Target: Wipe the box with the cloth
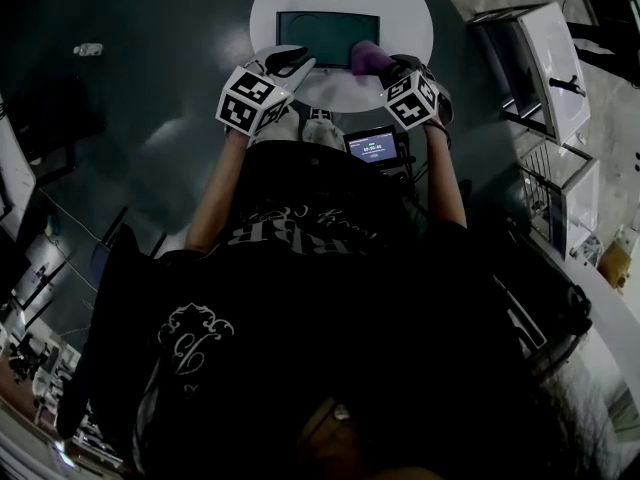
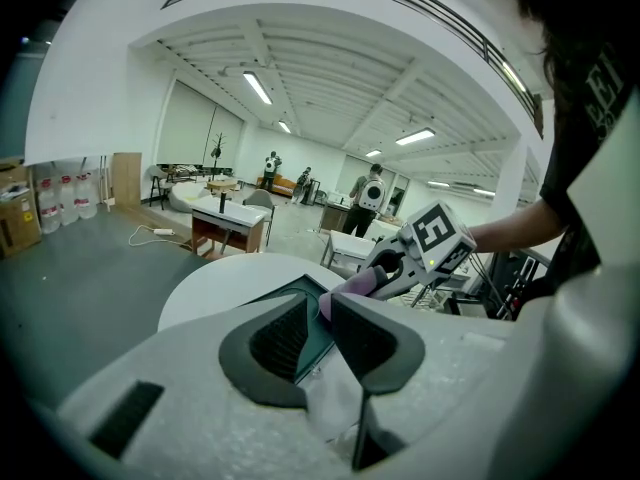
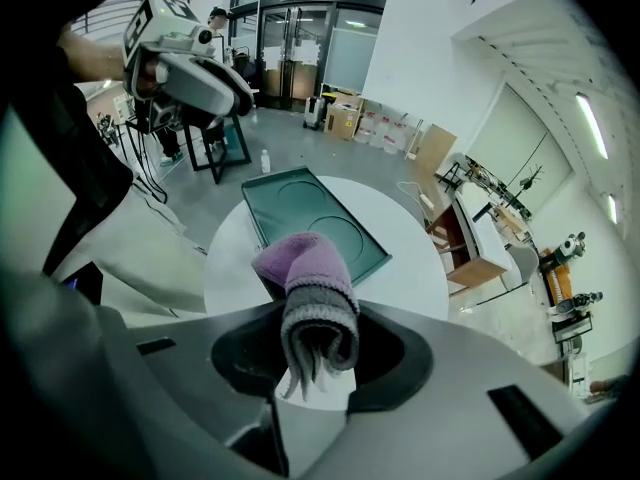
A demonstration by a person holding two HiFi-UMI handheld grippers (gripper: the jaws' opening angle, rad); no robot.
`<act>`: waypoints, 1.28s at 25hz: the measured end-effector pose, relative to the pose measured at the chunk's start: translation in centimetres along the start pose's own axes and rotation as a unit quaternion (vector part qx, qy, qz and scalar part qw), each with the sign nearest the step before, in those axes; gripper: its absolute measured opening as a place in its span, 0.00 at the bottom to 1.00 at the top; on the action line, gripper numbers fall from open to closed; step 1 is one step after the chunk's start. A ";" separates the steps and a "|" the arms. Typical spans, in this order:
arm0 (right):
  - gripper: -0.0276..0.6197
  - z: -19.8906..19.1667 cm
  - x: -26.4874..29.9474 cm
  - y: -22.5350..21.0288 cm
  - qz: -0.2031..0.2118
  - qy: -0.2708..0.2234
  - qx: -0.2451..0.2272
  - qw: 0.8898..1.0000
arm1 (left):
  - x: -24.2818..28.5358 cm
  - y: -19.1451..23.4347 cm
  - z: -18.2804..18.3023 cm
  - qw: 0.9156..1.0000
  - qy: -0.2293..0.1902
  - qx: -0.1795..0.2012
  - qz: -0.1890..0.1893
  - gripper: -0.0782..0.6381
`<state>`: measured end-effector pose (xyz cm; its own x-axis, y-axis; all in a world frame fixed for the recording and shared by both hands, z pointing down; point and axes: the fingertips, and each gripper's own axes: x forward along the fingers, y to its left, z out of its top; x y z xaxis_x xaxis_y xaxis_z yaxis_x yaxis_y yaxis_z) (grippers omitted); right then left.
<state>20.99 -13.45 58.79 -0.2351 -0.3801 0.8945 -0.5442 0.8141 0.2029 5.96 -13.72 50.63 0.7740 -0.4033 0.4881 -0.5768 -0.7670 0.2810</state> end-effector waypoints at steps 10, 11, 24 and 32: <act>0.23 6.2 -0.8 4.5 0.107 -0.099 -0.060 0.987 | -3.1 2.4 -1.3 0.997 -0.010 -0.027 0.067 0.21; 0.23 6.9 -0.6 5.3 0.126 -0.109 -0.068 0.984 | -3.4 2.7 -1.4 0.997 -0.012 -0.032 0.074 0.21; 0.23 11.7 5.3 14.4 0.202 -0.041 -0.230 0.951 | -7.5 3.1 -5.0 0.988 -0.016 -0.076 0.133 0.21; 0.23 10.4 6.8 13.3 0.181 0.018 -0.182 0.967 | -8.3 3.4 -5.5 0.987 -0.017 -0.081 0.138 0.21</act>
<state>3.80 -9.71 63.44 -0.3256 -0.0324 0.9450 -0.1118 0.9937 -0.0044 -3.92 -10.26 52.07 0.5880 -0.6050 0.5369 -0.7993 -0.5363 0.2711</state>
